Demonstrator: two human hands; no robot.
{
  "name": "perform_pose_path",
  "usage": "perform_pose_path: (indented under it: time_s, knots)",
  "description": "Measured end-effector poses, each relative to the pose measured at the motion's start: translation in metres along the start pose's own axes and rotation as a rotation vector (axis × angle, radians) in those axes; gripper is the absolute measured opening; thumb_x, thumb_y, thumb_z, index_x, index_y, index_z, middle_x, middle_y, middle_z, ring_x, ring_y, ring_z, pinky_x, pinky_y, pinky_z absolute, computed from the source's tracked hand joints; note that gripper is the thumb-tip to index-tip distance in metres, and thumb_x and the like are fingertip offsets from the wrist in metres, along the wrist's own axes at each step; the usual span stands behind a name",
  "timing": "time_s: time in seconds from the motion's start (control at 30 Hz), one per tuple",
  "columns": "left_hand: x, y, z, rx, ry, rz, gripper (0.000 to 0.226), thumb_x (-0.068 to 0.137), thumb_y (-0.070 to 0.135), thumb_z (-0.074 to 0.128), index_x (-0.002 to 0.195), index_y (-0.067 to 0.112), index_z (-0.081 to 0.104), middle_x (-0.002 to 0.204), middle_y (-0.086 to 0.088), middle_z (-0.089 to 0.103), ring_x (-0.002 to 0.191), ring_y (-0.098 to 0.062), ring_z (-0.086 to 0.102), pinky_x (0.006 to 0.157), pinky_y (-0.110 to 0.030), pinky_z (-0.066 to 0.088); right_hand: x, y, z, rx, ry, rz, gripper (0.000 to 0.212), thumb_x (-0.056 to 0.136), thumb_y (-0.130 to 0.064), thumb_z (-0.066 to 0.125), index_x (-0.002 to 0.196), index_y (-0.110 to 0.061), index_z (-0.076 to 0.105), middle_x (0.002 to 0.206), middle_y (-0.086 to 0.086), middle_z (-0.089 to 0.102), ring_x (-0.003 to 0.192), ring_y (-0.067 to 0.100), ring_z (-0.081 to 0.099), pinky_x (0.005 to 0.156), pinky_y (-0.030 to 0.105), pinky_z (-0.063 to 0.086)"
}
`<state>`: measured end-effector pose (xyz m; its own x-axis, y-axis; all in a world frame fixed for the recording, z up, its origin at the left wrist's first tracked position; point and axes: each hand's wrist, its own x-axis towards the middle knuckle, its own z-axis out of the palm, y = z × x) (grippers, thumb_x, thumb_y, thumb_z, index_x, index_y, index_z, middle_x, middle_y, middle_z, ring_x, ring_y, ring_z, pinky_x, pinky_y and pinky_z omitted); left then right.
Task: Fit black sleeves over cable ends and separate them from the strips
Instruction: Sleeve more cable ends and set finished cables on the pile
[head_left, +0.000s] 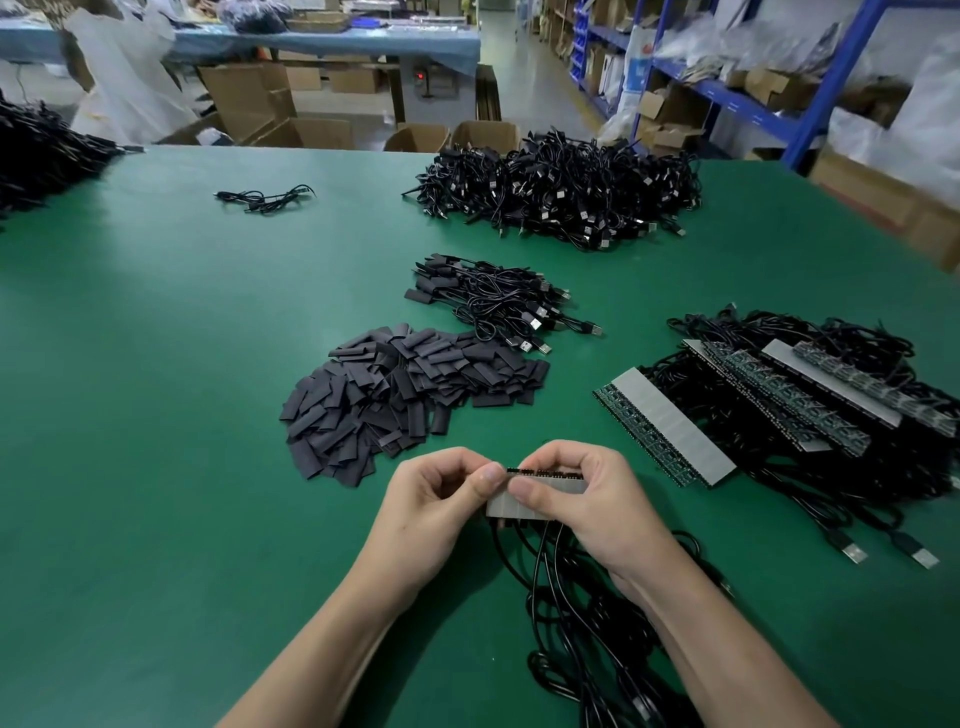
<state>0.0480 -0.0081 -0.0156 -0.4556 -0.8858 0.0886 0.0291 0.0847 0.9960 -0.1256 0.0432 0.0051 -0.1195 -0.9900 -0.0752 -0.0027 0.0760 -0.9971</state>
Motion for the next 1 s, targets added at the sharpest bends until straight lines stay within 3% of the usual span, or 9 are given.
perform_pose_path:
  time_s: [0.13,0.37,0.5,0.63,0.77,0.9,1.0]
  knots:
    - [-0.001,0.003,0.000,-0.022,-0.003,-0.025,0.035,0.088,0.048,0.070,0.079,0.014,0.072,0.069,-0.010,0.063,0.066,-0.022,0.051,0.065,-0.037,0.037,-0.001,-0.002,0.001,0.025,-0.009,0.025,0.017,0.082,-0.007,0.082,0.077,-0.022,0.076,0.080,0.009,0.076,0.075,0.021,0.071,0.079,0.040,0.059]
    - [-0.002,0.006,0.002,-0.031,-0.019,-0.028,0.029,0.094,0.037,0.066,0.078,0.013,0.070,0.069,-0.008,0.065,0.066,-0.022,0.052,0.066,-0.036,0.040,-0.001,-0.001,0.000,0.053,-0.031,0.028,0.010,0.074,-0.022,0.085,0.078,-0.022,0.076,0.080,0.009,0.076,0.074,0.021,0.072,0.076,0.036,0.060]
    - [-0.003,0.009,0.004,-0.048,-0.044,-0.018,0.029,0.100,0.032,0.063,0.079,0.013,0.071,0.068,-0.006,0.068,0.068,-0.017,0.060,0.069,-0.023,0.049,-0.001,0.000,0.001,0.199,-0.089,0.048,0.021,0.070,-0.030,0.090,0.081,-0.022,0.074,0.085,0.020,0.077,0.075,0.031,0.076,0.075,0.037,0.063]
    - [-0.001,0.011,0.004,-0.049,0.005,-0.028,0.034,0.097,0.039,0.064,0.076,0.012,0.071,0.070,-0.008,0.070,0.068,-0.016,0.062,0.070,-0.025,0.050,0.002,0.003,0.001,0.165,-0.060,0.055,0.035,0.065,-0.043,0.094,0.084,-0.021,0.075,0.089,0.022,0.077,0.079,0.032,0.075,0.083,0.043,0.062]
    - [0.001,0.011,-0.001,0.067,0.103,0.049,0.030,0.097,0.034,0.066,0.072,0.018,0.072,0.073,-0.002,0.072,0.071,-0.014,0.064,0.073,-0.023,0.049,0.002,0.004,-0.008,-0.109,0.076,-0.041,0.018,0.074,-0.040,0.084,0.086,-0.029,0.075,0.086,-0.006,0.077,0.081,0.008,0.071,0.079,0.030,0.056]
    - [-0.001,0.012,-0.006,0.205,0.214,0.184,0.025,0.093,0.041,0.068,0.077,0.023,0.075,0.081,-0.001,0.074,0.084,-0.021,0.068,0.075,-0.033,0.050,0.000,0.001,-0.012,-0.674,0.262,-0.333,0.030,0.082,-0.052,0.073,0.106,-0.035,0.073,0.107,-0.025,0.067,0.114,0.000,0.058,0.098,0.022,0.045]
    - [-0.002,0.013,-0.004,0.218,0.249,0.284,0.019,0.090,0.038,0.069,0.081,0.024,0.078,0.084,0.002,0.070,0.079,-0.017,0.062,0.069,-0.038,0.046,-0.005,-0.003,0.001,-0.779,0.128,-0.475,0.037,0.088,-0.061,0.060,0.103,-0.031,0.076,0.107,-0.025,0.064,0.116,0.002,0.055,0.100,0.028,0.039]
